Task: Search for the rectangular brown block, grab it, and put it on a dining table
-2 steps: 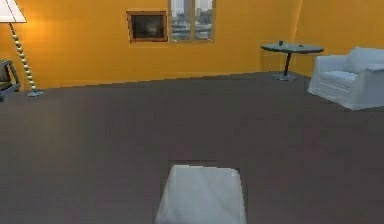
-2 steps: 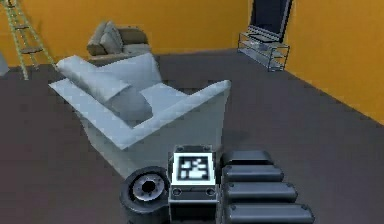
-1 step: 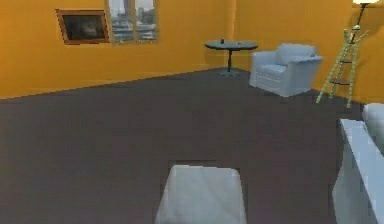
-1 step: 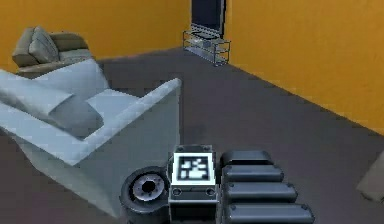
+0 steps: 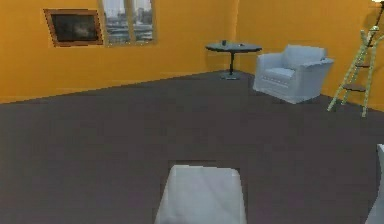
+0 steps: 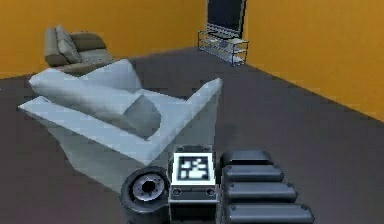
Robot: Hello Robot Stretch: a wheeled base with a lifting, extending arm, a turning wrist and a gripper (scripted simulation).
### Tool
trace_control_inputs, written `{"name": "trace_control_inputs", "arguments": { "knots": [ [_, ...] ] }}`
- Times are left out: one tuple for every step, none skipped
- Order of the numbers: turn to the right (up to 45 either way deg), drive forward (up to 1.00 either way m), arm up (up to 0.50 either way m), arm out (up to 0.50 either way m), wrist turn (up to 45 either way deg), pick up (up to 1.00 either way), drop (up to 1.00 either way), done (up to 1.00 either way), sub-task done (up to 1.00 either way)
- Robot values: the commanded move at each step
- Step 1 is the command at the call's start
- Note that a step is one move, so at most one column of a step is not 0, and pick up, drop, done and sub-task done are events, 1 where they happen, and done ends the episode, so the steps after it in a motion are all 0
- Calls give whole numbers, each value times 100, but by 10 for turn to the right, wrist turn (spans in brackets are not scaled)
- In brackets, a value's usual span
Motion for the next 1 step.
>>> {"name": "trace_control_inputs", "arguments": {
  "knots": [
    [60, 0, 0, 0, 0, 0, 0, 0, 0]
  ]
}}
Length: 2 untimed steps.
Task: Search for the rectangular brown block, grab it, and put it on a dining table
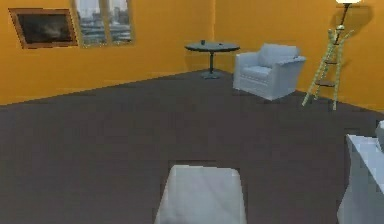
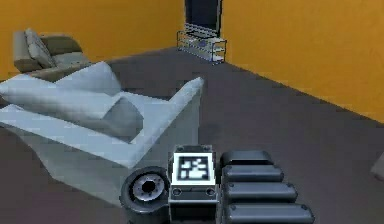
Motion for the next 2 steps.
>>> {"name": "trace_control_inputs", "arguments": {
  "knots": [
    [0, 100, 0, 0, 0, 0, 0, 0, 0],
    [0, 100, 0, 0, 0, 0, 0, 0, 0]
  ]
}}
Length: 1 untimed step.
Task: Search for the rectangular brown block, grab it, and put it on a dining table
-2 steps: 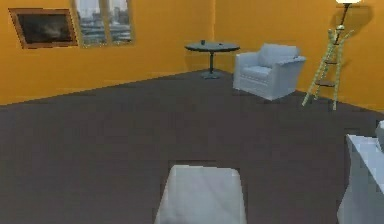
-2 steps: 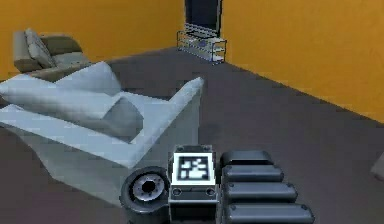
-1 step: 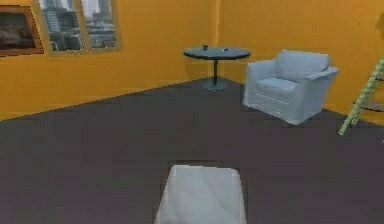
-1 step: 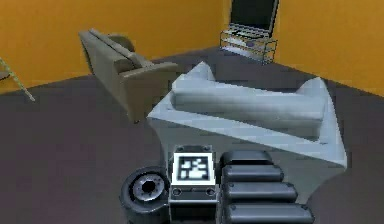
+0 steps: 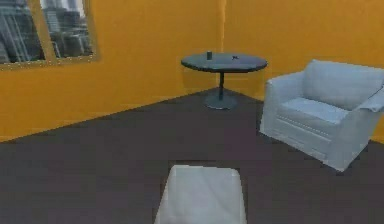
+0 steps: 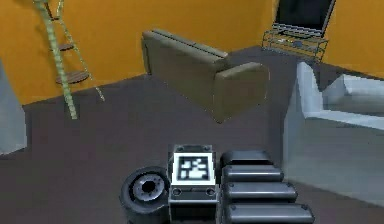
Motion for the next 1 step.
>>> {"name": "trace_control_inputs", "arguments": {
  "knots": [
    [0, 100, 0, 0, 0, 0, 0, 0, 0]
  ]
}}
